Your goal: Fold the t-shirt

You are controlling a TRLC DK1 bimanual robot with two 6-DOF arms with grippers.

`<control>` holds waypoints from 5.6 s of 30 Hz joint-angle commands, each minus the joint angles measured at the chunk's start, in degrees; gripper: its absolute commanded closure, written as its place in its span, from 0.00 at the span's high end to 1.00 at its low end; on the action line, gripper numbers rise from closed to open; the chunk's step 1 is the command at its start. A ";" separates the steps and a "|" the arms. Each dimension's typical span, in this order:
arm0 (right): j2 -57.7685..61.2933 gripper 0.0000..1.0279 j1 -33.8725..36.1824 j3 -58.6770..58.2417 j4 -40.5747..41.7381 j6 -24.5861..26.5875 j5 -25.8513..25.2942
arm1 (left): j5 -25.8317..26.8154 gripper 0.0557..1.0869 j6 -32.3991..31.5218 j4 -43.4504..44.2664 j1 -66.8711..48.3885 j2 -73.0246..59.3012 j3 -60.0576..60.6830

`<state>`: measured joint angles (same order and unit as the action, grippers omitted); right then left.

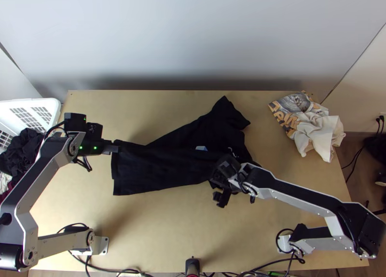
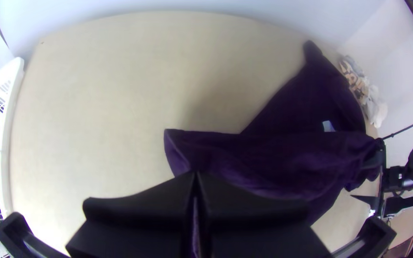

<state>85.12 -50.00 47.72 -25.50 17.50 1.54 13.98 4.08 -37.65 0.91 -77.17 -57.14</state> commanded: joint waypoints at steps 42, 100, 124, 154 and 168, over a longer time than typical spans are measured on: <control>-19.38 0.02 31.28 28.12 -12.91 7.29 -1.01 | 3.86 0.03 0.49 -16.05 7.62 2.20 -31.62; -32.39 0.02 28.20 50.19 11.70 23.64 -13.76 | 0.17 0.03 -4.43 0.12 17.11 14.68 -69.15; -43.55 0.02 31.54 52.56 -5.62 22.41 -13.67 | 0.96 0.03 -0.12 -2.43 16.41 28.21 -58.43; -17.27 0.02 35.41 52.47 27.61 19.68 -15.25 | -10.20 0.03 -1.44 19.54 7.53 -2.29 -65.46; -10.68 0.02 38.13 53.53 32.44 20.21 -19.12 | -12.75 0.03 -1.44 20.69 8.32 -3.78 -62.47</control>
<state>71.64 -12.32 101.62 5.58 38.02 -16.73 2.22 2.31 -17.41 8.82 -80.14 -121.91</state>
